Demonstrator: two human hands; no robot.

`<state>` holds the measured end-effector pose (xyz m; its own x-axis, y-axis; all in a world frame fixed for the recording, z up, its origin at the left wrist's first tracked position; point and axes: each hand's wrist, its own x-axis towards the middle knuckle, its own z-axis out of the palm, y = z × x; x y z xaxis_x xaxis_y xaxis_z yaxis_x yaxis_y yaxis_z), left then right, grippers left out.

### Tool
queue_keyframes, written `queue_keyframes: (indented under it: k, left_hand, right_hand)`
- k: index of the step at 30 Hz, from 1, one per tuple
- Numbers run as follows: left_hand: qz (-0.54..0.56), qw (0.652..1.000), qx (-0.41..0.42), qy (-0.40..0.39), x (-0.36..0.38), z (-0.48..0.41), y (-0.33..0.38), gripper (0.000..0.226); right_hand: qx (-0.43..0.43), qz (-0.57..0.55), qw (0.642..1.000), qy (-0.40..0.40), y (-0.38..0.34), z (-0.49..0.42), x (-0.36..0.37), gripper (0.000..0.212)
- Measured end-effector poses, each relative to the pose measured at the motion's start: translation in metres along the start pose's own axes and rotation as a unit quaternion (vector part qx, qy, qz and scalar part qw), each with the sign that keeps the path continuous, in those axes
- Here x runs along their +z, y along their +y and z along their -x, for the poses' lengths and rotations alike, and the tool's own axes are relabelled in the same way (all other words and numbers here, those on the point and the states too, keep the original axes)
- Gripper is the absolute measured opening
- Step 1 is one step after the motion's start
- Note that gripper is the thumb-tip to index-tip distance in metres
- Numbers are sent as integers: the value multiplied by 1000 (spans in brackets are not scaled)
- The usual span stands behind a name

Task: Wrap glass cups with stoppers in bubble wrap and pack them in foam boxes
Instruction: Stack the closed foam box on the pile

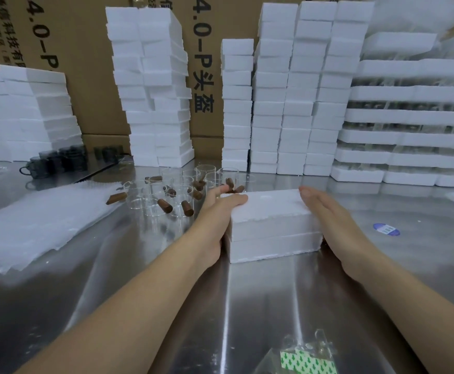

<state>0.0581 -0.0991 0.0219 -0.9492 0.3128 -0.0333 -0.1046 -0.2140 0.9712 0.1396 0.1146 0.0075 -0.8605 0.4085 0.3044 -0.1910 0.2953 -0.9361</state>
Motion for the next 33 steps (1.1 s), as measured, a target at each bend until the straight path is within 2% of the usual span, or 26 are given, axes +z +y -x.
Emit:
queue_keyframes:
  k: [3, 4, 7, 12, 16, 20, 23, 27, 29, 31, 33]
  left_hand:
    - [40, 998, -1, 43, 4, 5, 1, 74]
    - [44, 998, 2, 50, 6, 5, 0, 75]
    - [26, 998, 17, 53, 10, 5, -3, 52]
    - [28, 998, -11, 55, 14, 8, -3, 36]
    - [41, 995, 6, 96, 20, 14, -9, 22]
    - [31, 996, -1, 84, 24, 15, -6, 15]
    - [17, 996, 4, 90, 24, 11, -5, 23]
    - [2, 997, -13, 81, 23, 4, -2, 23]
    - [-8, 996, -34, 82, 24, 0, -1, 28]
    - [-1, 994, -27, 105, 23, -1, -1, 40]
    - [-5, 991, -34, 131, 23, 1, -1, 68]
  right_hand:
    - [-6, -18, 999, 37, -4, 2, -2, 32]
    - [-21, -14, 999, 45, -5, 2, -2, 32]
    - [-49, 42, 998, 26, -5, 5, 0, 24]
    - [-29, 47, 998, 16, -4, 8, 3, 23]
    - [-1, 35, 999, 6, -8, 6, 3, 29]
    - [14, 24, 1000, 11, -11, 1, 4, 28]
    - [30, 33, 999, 28, -10, -5, 5, 30]
    - [56, 41, 996, 47, -10, -11, 2, 47]
    - [74, 47, 995, 45, -6, -13, 1, 42]
    - [86, 54, 994, 48, 0, -14, 2, 32]
    - [97, 61, 991, 63, 3, -16, 2, 21]
